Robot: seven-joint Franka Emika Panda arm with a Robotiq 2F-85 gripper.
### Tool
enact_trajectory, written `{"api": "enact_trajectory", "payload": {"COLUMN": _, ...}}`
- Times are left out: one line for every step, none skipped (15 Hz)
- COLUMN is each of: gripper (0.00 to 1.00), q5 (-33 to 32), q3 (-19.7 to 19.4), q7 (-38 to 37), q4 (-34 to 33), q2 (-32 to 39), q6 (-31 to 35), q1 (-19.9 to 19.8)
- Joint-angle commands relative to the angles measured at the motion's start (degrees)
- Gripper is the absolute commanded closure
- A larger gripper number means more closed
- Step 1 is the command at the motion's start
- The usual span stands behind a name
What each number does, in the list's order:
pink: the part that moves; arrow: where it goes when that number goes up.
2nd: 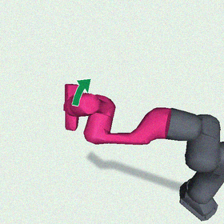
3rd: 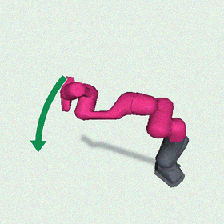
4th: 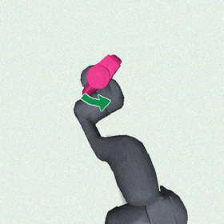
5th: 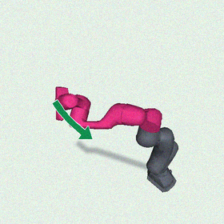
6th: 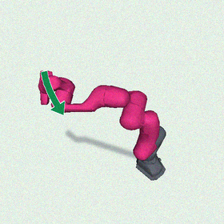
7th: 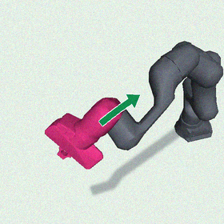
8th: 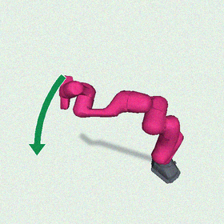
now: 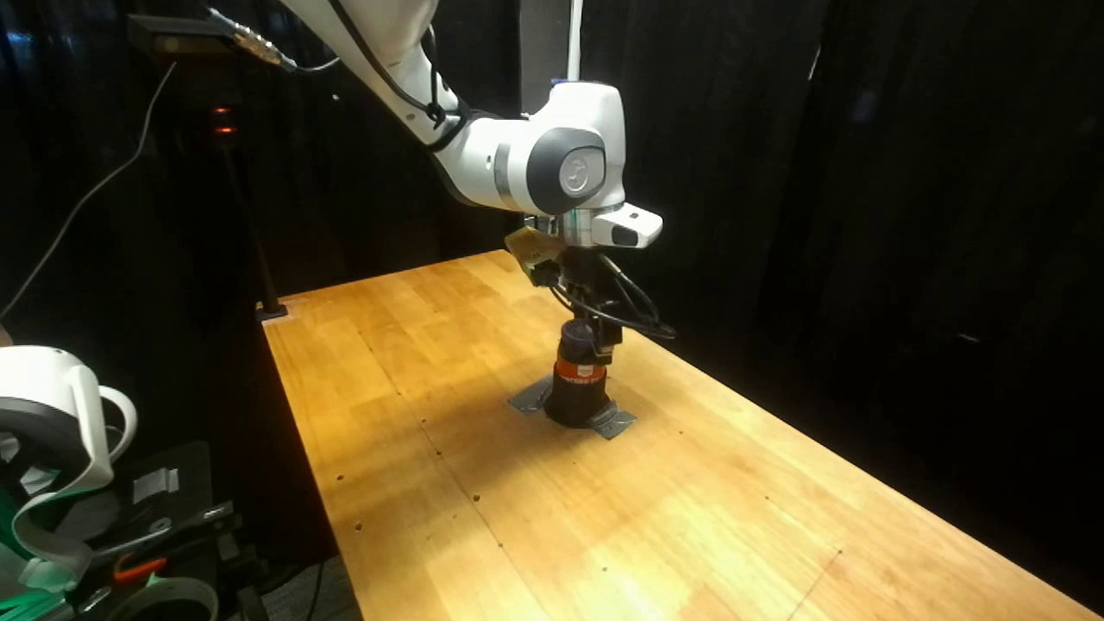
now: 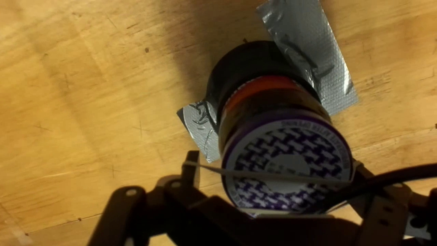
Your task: Put the rubber bung around the neck of the brown bottle
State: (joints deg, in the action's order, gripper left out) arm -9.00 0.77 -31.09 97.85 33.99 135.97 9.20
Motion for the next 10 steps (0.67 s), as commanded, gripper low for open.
{"api": "enact_trajectory", "payload": {"gripper": 0.00, "q5": 4.39, "q3": 0.64, "q7": 6.39, "q4": -2.11, "q2": 2.13, "q6": -0.20, "q1": -0.61}}
{"api": "enact_trajectory", "payload": {"gripper": 0.00, "q5": 5.44, "q3": 0.94, "q7": 7.77, "q4": -1.92, "q2": 2.04, "q6": -0.71, "q1": -0.81}}
{"api": "enact_trajectory", "payload": {"gripper": 0.00, "q5": 5.47, "q3": 0.42, "q7": 8.32, "q4": -1.55, "q2": 1.79, "q6": -0.32, "q1": -0.47}}
{"api": "enact_trajectory", "payload": {"gripper": 0.00, "q5": 5.24, "q3": -0.24, "q7": 8.34, "q4": -1.45, "q2": 1.74, "q6": 0.77, "q1": -0.11}}
{"api": "enact_trajectory", "payload": {"gripper": 0.00, "q5": 5.19, "q3": -0.52, "q7": 8.36, "q4": -1.63, "q2": 1.78, "q6": 1.31, "q1": -0.09}}
{"api": "enact_trajectory", "payload": {"gripper": 0.00, "q5": 5.18, "q3": -0.60, "q7": 8.58, "q4": -1.84, "q2": 1.86, "q6": 1.57, "q1": -0.14}}
{"api": "enact_trajectory", "payload": {"gripper": 0.00, "q5": 5.04, "q3": -0.82, "q7": 8.52, "q4": -2.40, "q2": 2.20, "q6": 1.76, "q1": -0.06}}
{"api": "enact_trajectory", "payload": {"gripper": 0.00, "q5": 5.03, "q3": -0.87, "q7": 8.62, "q4": -2.75, "q2": 2.47, "q6": 2.00, "q1": -0.07}}
{"api": "enact_trajectory", "payload": {"gripper": 0.00, "q5": 5.16, "q3": -0.81, "q7": 8.71, "q4": -3.20, "q2": 2.79, "q6": 2.04, "q1": -0.08}}
{"api": "enact_trajectory", "payload": {"gripper": 0.00, "q5": 5.10, "q3": -0.85, "q7": 8.73, "q4": -3.47, "q2": 3.05, "q6": 2.27, "q1": -0.03}}
